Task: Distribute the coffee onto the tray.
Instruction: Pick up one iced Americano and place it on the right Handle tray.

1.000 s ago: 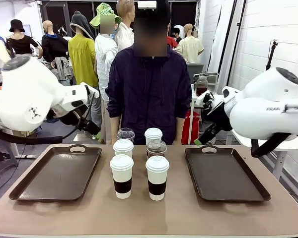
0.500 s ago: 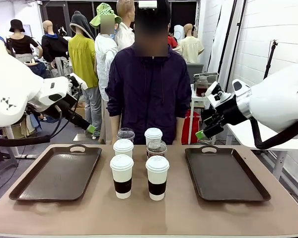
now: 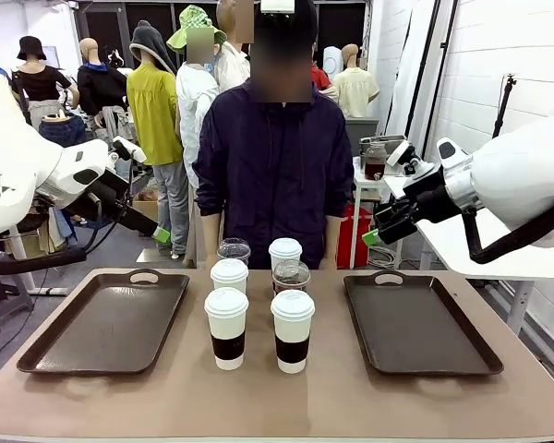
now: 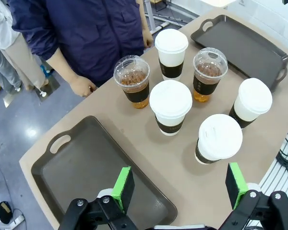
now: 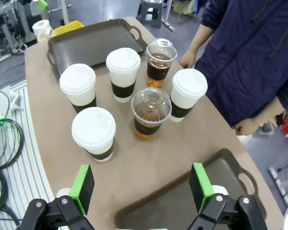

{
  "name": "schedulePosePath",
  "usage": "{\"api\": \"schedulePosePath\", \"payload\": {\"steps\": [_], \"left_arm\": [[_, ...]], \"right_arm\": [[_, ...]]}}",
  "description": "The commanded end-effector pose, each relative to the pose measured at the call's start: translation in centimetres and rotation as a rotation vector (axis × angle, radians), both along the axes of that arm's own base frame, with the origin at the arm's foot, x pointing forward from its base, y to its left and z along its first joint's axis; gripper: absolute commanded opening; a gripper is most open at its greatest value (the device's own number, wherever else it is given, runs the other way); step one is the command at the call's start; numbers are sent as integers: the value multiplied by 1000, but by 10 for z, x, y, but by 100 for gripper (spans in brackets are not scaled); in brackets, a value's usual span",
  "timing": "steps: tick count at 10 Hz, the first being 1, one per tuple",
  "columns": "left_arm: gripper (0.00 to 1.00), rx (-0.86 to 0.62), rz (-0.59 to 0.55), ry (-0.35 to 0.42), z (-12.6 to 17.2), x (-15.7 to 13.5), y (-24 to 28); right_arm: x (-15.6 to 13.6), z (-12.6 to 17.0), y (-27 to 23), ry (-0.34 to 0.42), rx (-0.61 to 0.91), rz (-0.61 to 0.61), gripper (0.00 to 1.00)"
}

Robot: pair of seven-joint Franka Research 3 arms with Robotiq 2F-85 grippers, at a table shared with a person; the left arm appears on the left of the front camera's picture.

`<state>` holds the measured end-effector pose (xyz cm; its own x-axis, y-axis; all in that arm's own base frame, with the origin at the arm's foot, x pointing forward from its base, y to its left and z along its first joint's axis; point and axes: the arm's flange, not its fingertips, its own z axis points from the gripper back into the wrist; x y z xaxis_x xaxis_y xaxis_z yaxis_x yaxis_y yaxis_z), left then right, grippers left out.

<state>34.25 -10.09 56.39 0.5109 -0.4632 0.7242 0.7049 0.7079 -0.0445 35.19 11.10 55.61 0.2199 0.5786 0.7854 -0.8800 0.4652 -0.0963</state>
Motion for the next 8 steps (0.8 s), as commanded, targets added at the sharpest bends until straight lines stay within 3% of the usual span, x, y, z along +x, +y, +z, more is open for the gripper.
{"api": "schedulePosePath", "payload": {"steps": [1,2,8], "left_arm": [[100,-11,-25,-10,-14,-6,4],[100,0,0,0,0,0,0],[100,0,0,0,0,0,0]], "right_arm": [[10,-3,2,10,-11,23,100],[8,-5,2,7,-36,-7,100],[2,-1,1,5,-3,4,100]]}}
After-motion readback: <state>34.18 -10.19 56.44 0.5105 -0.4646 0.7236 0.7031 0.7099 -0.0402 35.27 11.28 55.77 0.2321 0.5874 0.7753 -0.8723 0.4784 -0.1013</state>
